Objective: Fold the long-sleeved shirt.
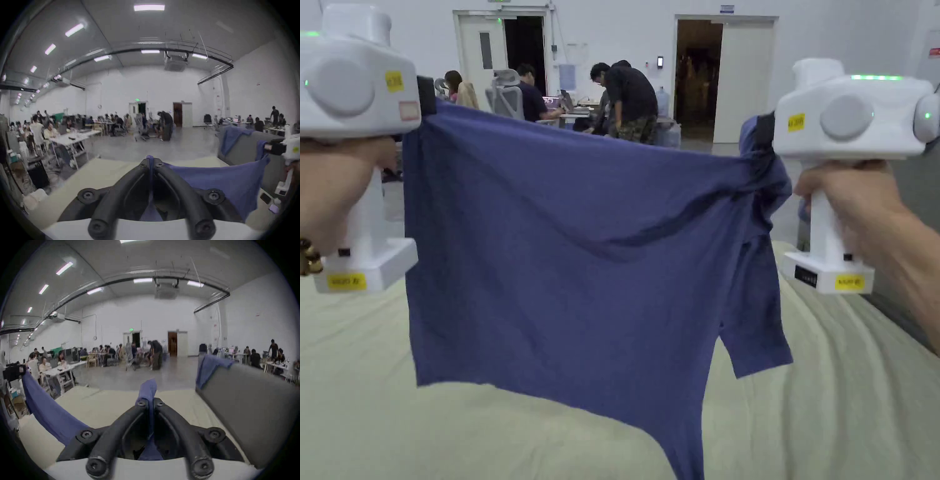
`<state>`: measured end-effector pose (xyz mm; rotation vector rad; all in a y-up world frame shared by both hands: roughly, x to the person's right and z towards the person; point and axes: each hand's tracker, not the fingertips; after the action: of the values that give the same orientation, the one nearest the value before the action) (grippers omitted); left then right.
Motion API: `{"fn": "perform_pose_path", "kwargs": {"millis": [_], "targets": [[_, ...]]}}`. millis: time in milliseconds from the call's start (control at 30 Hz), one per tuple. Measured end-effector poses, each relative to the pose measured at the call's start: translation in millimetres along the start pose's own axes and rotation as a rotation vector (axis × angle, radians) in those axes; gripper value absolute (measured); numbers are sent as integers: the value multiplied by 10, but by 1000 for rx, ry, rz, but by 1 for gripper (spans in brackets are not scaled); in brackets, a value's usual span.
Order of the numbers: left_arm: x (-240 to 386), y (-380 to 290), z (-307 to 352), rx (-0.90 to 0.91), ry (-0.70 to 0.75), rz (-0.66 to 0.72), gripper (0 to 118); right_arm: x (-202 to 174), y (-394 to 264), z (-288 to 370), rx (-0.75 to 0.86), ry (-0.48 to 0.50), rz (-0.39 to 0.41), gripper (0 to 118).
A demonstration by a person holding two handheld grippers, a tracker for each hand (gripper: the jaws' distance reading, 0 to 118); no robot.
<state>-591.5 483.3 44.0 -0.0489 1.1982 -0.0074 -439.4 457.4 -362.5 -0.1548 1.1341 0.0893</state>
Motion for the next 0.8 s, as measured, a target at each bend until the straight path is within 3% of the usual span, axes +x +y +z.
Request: {"fn": "perform_pose_path", "kwargs": {"millis": [200, 367, 567, 800], "targets": [[-29, 815, -351, 40, 76, 88, 0, -148, 1087, -162, 115, -59, 22, 1], [2, 1057, -438, 55, 94, 104, 0, -226, 1450, -156, 119, -94, 39, 1], [40, 901, -473, 43, 85, 107, 0, -170, 1357, -199, 113, -98, 39, 1], [98, 98, -691, -55, 66, 75, 0, -56, 520, -562, -8, -79, -27, 1]]}}
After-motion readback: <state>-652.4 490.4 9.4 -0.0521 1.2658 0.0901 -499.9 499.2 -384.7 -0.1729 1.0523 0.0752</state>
